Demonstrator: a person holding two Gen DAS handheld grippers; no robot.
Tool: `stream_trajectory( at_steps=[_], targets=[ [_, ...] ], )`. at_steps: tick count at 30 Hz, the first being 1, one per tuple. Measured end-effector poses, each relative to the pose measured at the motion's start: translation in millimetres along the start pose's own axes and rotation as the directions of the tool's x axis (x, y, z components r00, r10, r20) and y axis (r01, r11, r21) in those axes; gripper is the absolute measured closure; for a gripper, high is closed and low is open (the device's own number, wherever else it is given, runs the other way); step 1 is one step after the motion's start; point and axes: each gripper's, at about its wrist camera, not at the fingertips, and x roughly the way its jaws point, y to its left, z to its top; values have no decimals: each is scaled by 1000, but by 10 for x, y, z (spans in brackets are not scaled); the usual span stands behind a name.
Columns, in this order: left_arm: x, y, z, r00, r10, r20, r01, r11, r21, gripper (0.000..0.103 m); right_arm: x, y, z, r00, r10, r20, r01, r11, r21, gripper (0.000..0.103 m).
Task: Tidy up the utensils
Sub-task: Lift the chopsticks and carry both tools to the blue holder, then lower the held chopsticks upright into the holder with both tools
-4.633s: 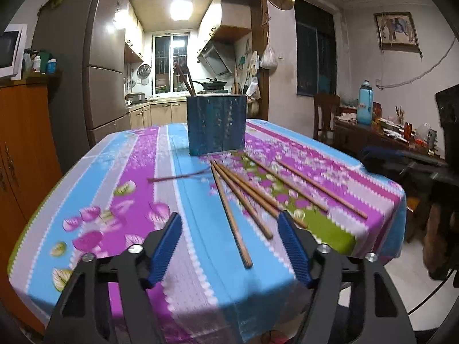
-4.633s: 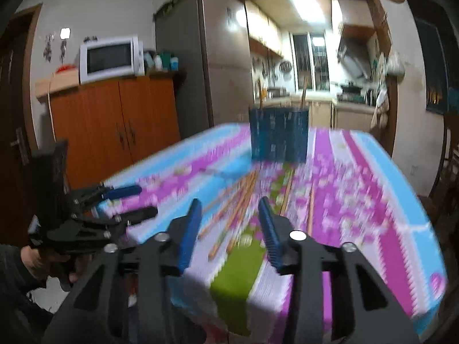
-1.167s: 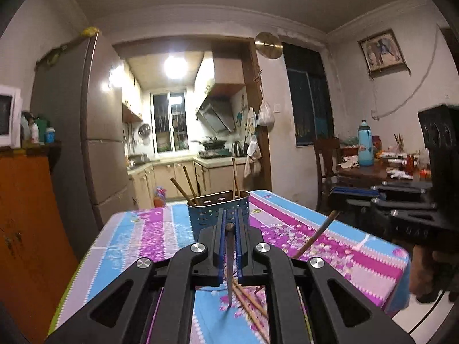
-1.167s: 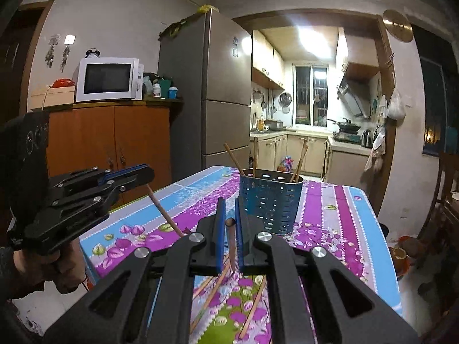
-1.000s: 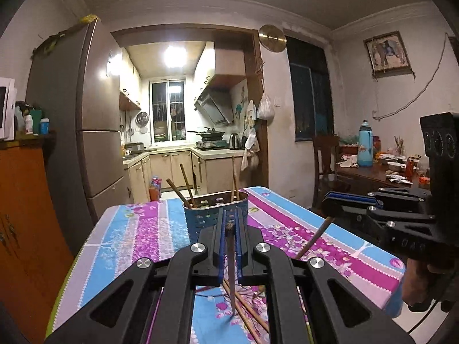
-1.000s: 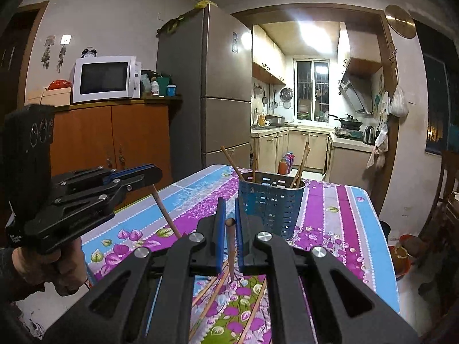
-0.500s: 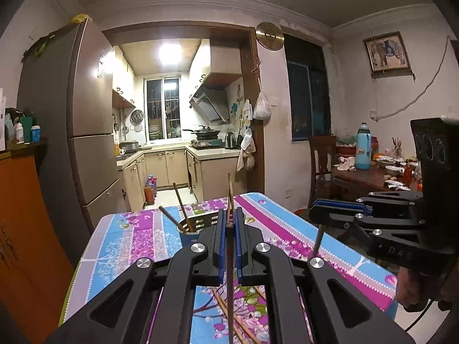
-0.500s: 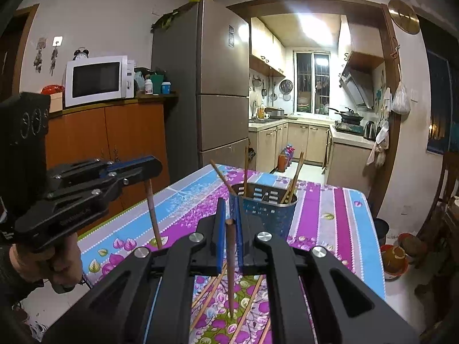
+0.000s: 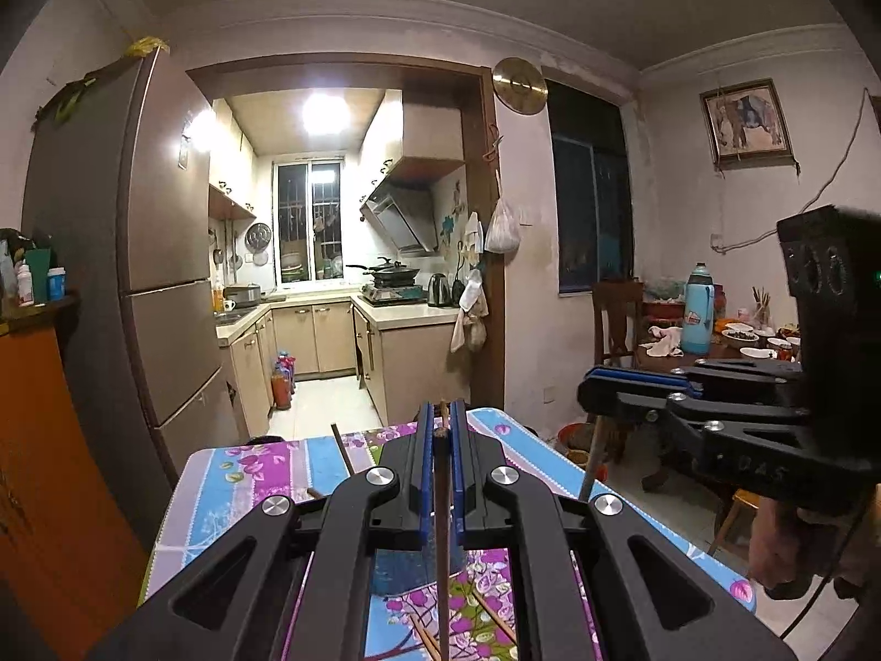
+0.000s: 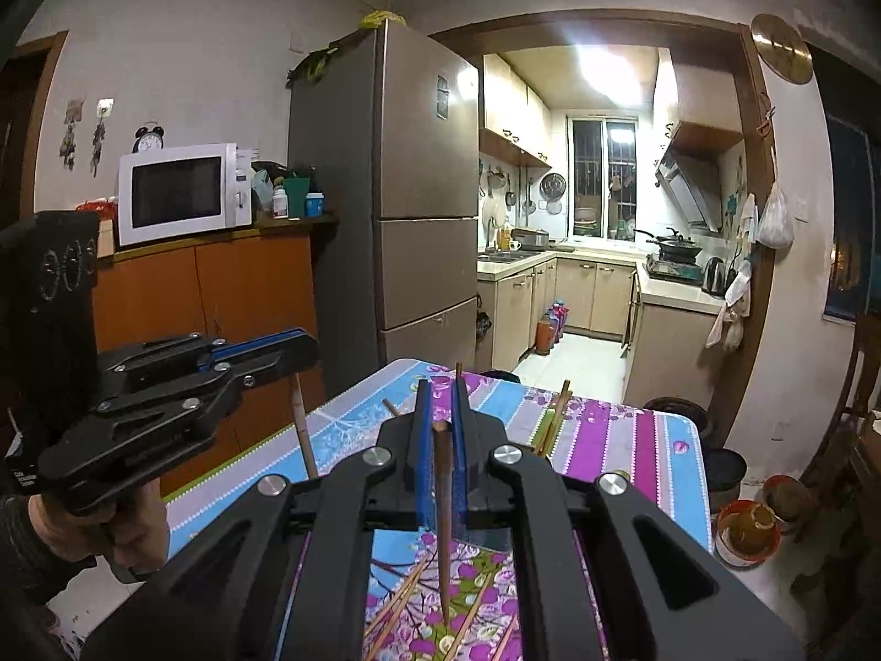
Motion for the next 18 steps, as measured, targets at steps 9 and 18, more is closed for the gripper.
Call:
stream_trajectory(
  at_steps=[9, 18],
  targets=[
    [264, 59, 440, 1000, 20, 20, -20, 1000, 22, 96, 265, -230, 464, 1000, -21, 19, 21, 1000, 7, 98],
    [664, 281, 943, 997, 55, 55, -55, 998, -3, 96, 628, -570, 964, 998, -59, 37, 58, 998, 22, 98]
  ],
)
